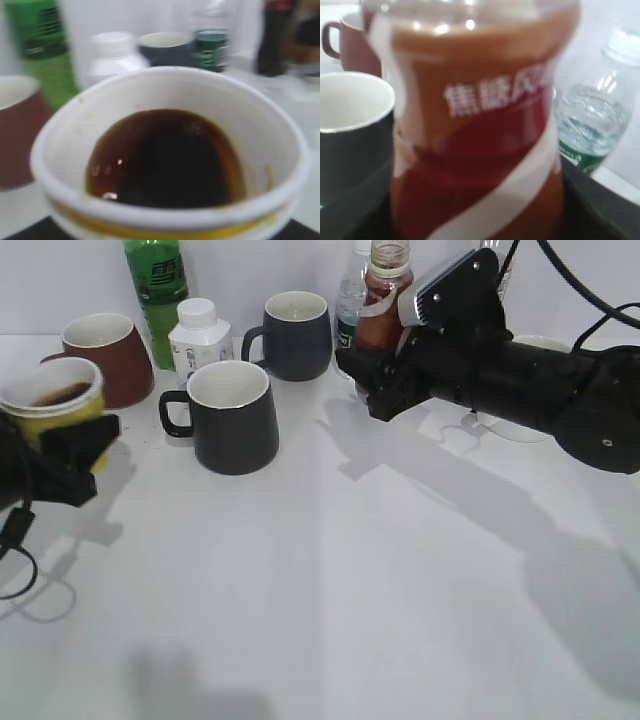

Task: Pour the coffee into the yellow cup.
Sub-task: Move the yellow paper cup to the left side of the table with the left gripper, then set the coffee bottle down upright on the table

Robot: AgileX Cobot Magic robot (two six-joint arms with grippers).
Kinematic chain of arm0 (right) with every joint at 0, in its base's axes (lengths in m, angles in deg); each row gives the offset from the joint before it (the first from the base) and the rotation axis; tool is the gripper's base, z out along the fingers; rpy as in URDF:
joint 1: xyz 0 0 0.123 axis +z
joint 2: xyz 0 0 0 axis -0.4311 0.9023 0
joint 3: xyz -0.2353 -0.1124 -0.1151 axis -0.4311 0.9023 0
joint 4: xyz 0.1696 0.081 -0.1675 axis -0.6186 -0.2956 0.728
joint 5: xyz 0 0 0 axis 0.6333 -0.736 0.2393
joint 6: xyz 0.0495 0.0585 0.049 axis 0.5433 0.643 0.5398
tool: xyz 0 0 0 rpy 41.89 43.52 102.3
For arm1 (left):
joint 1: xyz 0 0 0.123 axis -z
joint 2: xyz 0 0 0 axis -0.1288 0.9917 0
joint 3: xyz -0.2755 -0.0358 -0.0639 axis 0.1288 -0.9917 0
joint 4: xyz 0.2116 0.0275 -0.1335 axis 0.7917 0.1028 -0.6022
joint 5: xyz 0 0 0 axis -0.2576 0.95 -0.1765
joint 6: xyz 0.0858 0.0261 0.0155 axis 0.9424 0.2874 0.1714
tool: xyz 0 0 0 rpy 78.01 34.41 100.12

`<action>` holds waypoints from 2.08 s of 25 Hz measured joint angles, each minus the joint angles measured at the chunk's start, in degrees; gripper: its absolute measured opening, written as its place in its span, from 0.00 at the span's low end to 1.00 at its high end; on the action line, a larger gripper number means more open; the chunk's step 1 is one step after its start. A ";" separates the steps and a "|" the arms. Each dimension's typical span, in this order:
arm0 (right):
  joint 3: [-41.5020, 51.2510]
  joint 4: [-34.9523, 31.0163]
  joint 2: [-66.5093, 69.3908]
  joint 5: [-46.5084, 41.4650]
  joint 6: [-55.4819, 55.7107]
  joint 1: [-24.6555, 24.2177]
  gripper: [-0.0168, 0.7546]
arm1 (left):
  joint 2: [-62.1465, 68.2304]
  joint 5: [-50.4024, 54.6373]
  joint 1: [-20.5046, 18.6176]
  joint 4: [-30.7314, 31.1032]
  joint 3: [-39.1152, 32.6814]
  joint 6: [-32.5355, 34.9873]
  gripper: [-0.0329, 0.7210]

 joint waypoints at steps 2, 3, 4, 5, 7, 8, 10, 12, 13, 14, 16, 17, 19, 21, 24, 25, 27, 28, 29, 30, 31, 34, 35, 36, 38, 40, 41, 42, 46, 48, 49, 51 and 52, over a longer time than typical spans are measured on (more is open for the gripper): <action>0.00 -0.06 0.00 -0.06 0.00 0.00 0.67 | 0.00 0.11 -0.98 -2.35 0.00 0.79 0.56; 0.00 -0.11 0.00 -0.19 0.00 0.00 0.67 | 0.24 0.11 -1.31 -3.37 0.20 1.69 0.56; 0.00 -0.27 0.00 -0.24 0.00 0.00 0.67 | 0.50 0.31 -1.44 -4.15 0.62 2.44 0.56; 0.00 -0.41 0.00 -0.49 0.00 0.00 0.67 | 1.05 0.32 -1.51 -4.86 1.27 2.81 0.56; 0.00 -0.68 0.00 -0.87 0.00 0.00 0.67 | 2.87 0.37 -1.51 -5.40 2.94 3.25 0.56; 0.00 -0.74 0.00 -1.25 0.00 0.00 0.67 | 3.83 0.42 -1.51 -5.45 4.02 3.31 0.56; 0.00 -1.09 0.00 -1.58 0.00 0.00 0.67 | 6.39 0.48 -1.51 -5.51 6.21 3.38 0.56; 0.00 -1.46 0.07 -1.63 -0.05 0.00 0.67 | 9.02 0.48 -1.51 -5.75 8.58 3.44 0.56; 0.00 -1.68 0.32 -1.63 -0.10 0.00 0.67 | 10.45 0.48 -1.51 -5.96 9.45 3.46 0.56; 0.00 -1.90 0.65 -1.63 -0.11 0.00 0.67 | 11.81 0.48 -1.51 -6.03 10.39 3.46 0.56; 0.00 -2.08 1.33 -1.65 -0.11 0.00 0.67 | 14.23 0.53 -1.51 -6.07 11.86 3.51 0.56; 0.00 -2.12 1.50 -1.77 -0.14 0.00 0.67 | 15.39 0.53 -1.51 -6.15 12.33 3.51 0.56; 0.00 -2.14 1.50 -1.93 -0.14 0.00 0.67 | 17.32 -0.04 -1.51 -6.15 13.02 3.51 0.56; 0.00 -2.21 1.50 -1.93 -0.14 0.00 0.67 | 19.22 -2.33 -1.51 -6.15 13.18 3.51 0.56; 0.00 -2.56 1.50 -1.93 -0.14 0.00 0.67 | 20.79 -4.48 -1.51 -6.15 13.18 3.51 0.56; 0.00 -2.62 1.50 -1.93 -0.14 0.00 0.67 | 21.03 -4.95 -1.51 -6.15 13.22 3.51 0.56; 0.00 -3.10 1.50 -1.93 -0.31 0.00 0.67 | 21.16 -4.95 -1.51 -6.15 13.22 3.51 0.56; 0.00 -3.42 1.50 -1.93 -0.45 0.00 0.67 | 21.21 -5.16 -1.51 -6.15 13.22 3.51 0.56; 0.00 -3.68 1.50 -1.93 -0.59 0.00 0.67 | 21.17 -5.22 -1.51 -6.19 13.22 3.51 0.56; 0.00 -3.70 1.50 -1.93 -0.72 0.00 0.67 | 21.22 -5.13 -1.51 -6.19 13.22 3.51 0.57; 0.00 -3.76 1.50 -1.93 -0.78 0.00 0.67 | 21.22 -4.71 -1.51 -6.13 13.22 3.51 0.59; 0.00 -3.83 1.50 -1.60 -0.85 0.00 0.67 | 21.22 -3.44 -1.51 -6.13 13.29 3.51 0.66; 0.00 -3.83 1.50 -1.49 -0.85 0.00 0.67 | 21.22 -3.20 -1.51 -6.13 13.29 3.51 0.68; 0.00 -3.83 1.50 -1.44 -0.85 0.00 0.67 | 21.22 -3.20 -1.51 -6.13 13.34 3.51 0.70; 0.00 -3.83 1.50 -1.44 -0.89 0.00 0.67 | 21.22 -3.14 -1.55 -6.13 13.33 3.51 0.74; 0.00 -3.93 2.20 -0.91 -0.91 0.00 0.67 | 21.22 -3.03 -1.55 -6.13 13.33 3.51 0.76; 0.00 -3.93 2.66 -0.60 -0.97 0.00 0.67 | 21.22 -2.88 -1.55 -6.13 13.39 3.51 0.77; 0.00 -3.93 3.32 -0.31 -0.97 0.00 0.67 | 21.22 -2.59 -1.55 -6.13 13.40 3.51 0.79; -0.16 -3.88 6.35 3.03 -1.00 0.00 0.67 | 21.11 -2.20 -1.55 -6.19 12.95 3.51 0.84; -0.93 -3.88 7.70 3.49 -1.00 0.00 0.67 | 20.66 -2.20 -1.55 -6.36 11.89 3.51 0.84; -1.25 -3.88 8.32 3.74 -1.00 0.00 0.67 | 20.21 -2.11 -1.55 -6.56 11.39 3.51 0.84; -2.29 -3.88 9.53 4.30 -1.00 0.00 0.67 | 19.16 -2.06 -1.55 -7.27 10.30 3.51 0.84; -2.76 -3.88 10.26 4.50 -1.00 0.00 0.67 | 18.62 -2.06 -1.55 -7.60 9.82 3.51 0.84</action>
